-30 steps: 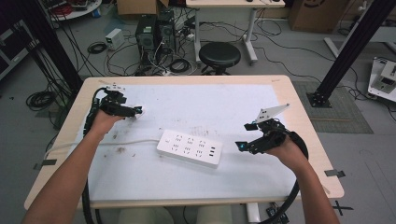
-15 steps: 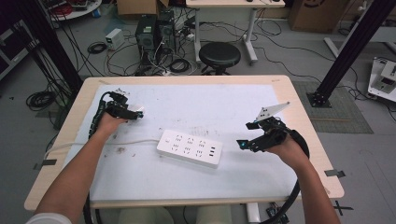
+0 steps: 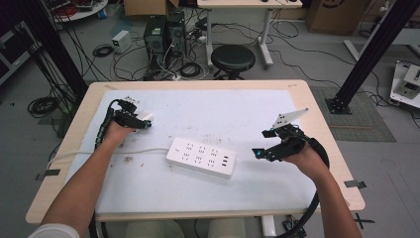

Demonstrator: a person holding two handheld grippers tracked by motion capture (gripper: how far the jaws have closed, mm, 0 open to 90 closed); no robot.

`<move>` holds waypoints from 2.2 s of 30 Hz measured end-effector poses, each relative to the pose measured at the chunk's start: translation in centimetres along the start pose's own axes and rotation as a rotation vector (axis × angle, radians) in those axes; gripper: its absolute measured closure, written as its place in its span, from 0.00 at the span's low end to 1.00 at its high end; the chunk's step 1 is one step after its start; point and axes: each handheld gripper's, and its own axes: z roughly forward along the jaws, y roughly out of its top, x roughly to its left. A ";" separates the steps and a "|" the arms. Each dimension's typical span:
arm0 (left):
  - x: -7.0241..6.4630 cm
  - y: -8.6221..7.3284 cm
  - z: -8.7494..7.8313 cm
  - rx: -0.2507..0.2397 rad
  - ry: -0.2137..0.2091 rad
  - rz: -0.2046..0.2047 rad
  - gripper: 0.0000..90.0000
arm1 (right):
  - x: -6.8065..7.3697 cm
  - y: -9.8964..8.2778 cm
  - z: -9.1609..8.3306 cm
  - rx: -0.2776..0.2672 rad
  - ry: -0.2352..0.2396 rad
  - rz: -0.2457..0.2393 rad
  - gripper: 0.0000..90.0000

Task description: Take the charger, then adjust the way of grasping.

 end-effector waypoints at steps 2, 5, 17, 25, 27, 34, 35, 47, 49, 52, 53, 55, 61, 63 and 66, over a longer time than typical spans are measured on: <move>0.0 0.0 -0.1 -0.003 -0.002 0.009 0.43 | 0.0 0.0 0.0 0.004 0.000 0.006 0.21; -0.2 0.0 -0.1 -0.003 0.008 0.020 0.47 | 0.1 -0.1 0.0 0.003 -0.002 0.004 0.21; -0.4 0.4 -3.3 -0.106 0.006 -0.011 0.47 | -0.1 -0.5 -0.1 0.000 -0.018 0.033 0.21; -2.0 0.4 -6.9 -0.189 -0.022 0.022 0.47 | 0.1 -0.8 -0.1 0.000 -0.016 0.048 0.21; -2.4 0.2 -7.7 -0.207 -0.025 0.030 0.47 | 0.3 -0.7 -0.2 -0.003 -0.009 0.042 0.21; -3.7 -0.1 -10.4 -0.254 -0.057 0.061 0.47 | 0.6 -0.9 -0.5 -0.014 -0.011 0.039 0.21; -3.9 -0.1 -10.8 -0.259 -0.063 0.068 0.47 | 0.6 -0.9 -0.6 -0.014 -0.012 0.039 0.21; -6.9 -1.1 -14.1 -0.312 -0.133 0.129 0.47 | 1.2 -1.1 -0.9 -0.035 -0.017 0.017 0.21; -7.4 -1.3 -14.6 -0.314 -0.137 0.144 0.47 | 1.4 -1.1 -0.8 -0.036 -0.015 0.021 0.21; -8.0 -1.5 -15.2 -0.324 -0.150 0.154 0.47 | 1.6 -1.1 -0.7 -0.038 -0.012 0.010 0.21; -8.2 -1.5 -15.3 -0.332 -0.154 0.155 0.47 | 1.8 -1.0 -0.7 -0.037 -0.012 0.005 0.21; -8.6 -1.5 -15.6 -0.340 -0.160 0.164 0.47 | 1.9 -1.0 -0.8 -0.034 -0.008 -0.002 0.21; -9.6 -1.7 -16.2 -0.346 -0.173 0.192 0.47 | 1.9 -1.0 -1.1 -0.043 -0.012 -0.005 0.21; -9.9 -1.8 -16.5 -0.353 -0.180 0.195 0.47 | 2.0 -0.9 -1.1 -0.050 -0.010 -0.011 0.21; -10.3 -1.9 -16.9 -0.361 -0.190 0.211 0.47 | 2.1 -0.9 -1.1 -0.054 -0.010 -0.016 0.21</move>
